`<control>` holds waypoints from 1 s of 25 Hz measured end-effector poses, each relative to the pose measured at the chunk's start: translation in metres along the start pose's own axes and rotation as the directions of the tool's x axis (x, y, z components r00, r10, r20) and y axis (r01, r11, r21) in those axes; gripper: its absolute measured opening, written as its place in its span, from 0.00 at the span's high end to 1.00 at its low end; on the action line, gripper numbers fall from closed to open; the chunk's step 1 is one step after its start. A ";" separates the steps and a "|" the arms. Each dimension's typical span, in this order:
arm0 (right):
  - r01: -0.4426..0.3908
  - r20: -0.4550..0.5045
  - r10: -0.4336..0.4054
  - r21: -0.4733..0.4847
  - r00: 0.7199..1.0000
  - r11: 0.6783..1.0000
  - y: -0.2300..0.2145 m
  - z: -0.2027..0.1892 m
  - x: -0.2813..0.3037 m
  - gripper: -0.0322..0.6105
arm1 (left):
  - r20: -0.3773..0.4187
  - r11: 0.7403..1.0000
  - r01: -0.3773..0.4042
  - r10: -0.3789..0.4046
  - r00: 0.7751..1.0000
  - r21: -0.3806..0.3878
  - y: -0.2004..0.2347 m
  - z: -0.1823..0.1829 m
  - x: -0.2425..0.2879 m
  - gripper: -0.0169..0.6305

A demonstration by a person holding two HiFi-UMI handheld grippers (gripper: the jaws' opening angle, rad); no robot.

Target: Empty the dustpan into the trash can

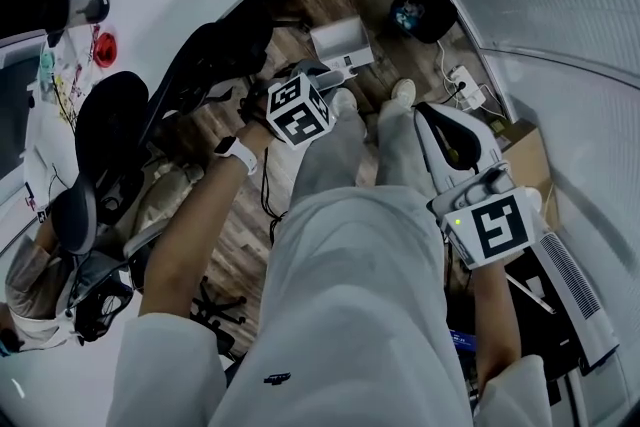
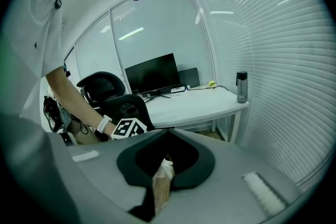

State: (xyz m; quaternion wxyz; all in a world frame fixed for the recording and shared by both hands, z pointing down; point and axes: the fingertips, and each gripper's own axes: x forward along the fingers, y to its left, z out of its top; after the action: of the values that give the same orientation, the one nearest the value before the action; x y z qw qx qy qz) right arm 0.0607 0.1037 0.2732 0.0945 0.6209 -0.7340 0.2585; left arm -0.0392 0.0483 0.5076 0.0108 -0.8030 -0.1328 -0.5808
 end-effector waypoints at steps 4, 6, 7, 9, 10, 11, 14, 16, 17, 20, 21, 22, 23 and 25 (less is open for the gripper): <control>-0.010 0.005 0.010 0.006 1.000 1.000 0.006 0.000 0.001 0.93 | 0.045 0.997 0.021 -0.018 0.999 -0.077 -0.004 0.006 -0.012 0.70; -0.005 0.017 0.005 0.009 1.000 1.000 0.005 0.005 0.000 0.93 | 0.073 0.995 0.017 -0.010 0.997 -0.095 -0.005 0.012 -0.019 0.68; -0.003 0.019 0.003 0.004 1.000 1.000 0.004 0.007 0.000 0.93 | 0.088 0.994 0.014 -0.004 0.996 -0.109 -0.005 0.015 -0.023 0.66; 0.002 0.024 -0.002 -0.008 1.000 1.000 0.002 0.009 -0.002 0.93 | 0.137 0.987 0.005 0.018 0.990 -0.162 -0.004 0.020 -0.033 0.64; 0.006 0.024 -0.006 -0.013 1.000 1.000 0.001 0.010 -0.003 0.93 | 0.172 0.979 0.000 0.035 0.985 -0.202 -0.003 0.024 -0.040 0.63; 0.010 0.021 -0.010 -0.020 1.000 1.000 0.000 0.011 -0.004 0.93 | 0.208 0.970 -0.005 0.057 0.977 -0.244 0.000 0.028 -0.048 0.62; 0.020 0.021 -0.019 -0.036 1.000 0.999 -0.003 0.012 -0.009 0.93 | 0.292 0.944 -0.043 0.144 0.946 -0.328 0.005 0.039 -0.074 0.61; 0.026 0.039 -0.025 -0.026 0.999 0.999 -0.005 0.015 -0.015 0.93 | 0.324 0.933 -0.073 0.196 0.926 -0.353 0.006 0.046 -0.092 0.61; 0.030 0.045 -0.028 -0.025 0.999 0.999 -0.005 0.017 -0.018 0.93 | 0.342 0.924 -0.083 0.220 0.914 -0.373 0.006 0.049 -0.102 0.61; 0.038 0.045 -0.036 -0.048 0.998 0.998 -0.004 0.020 -0.025 0.93 | 0.423 0.890 -0.058 0.270 0.865 -0.451 0.006 0.060 -0.133 0.62; 0.043 0.049 -0.040 -0.052 0.998 0.998 -0.004 0.021 -0.028 0.93 | 0.448 0.884 -0.050 0.284 0.848 -0.465 0.005 0.064 -0.144 0.64; 0.049 0.056 -0.047 -0.050 0.997 0.998 -0.004 0.022 -0.031 0.93 | 0.468 0.880 -0.052 0.300 0.831 -0.471 0.003 0.068 -0.155 0.65; 0.057 0.065 -0.054 -0.042 0.996 0.998 -0.005 0.024 -0.034 0.93 | 0.486 0.877 -0.058 0.319 0.814 -0.477 0.002 0.072 -0.165 0.66; 0.069 0.077 -0.068 -0.022 0.995 0.997 -0.007 0.026 -0.040 0.94 | 0.524 0.863 -0.055 0.355 0.775 -0.503 -0.001 0.080 -0.185 0.66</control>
State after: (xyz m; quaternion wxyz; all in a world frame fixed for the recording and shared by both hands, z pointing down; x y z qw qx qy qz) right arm 0.0811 0.1246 0.2341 0.0831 0.6539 -0.7185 0.2221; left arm -0.0189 0.0254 0.3082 -0.1570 -0.9334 0.1033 -0.3057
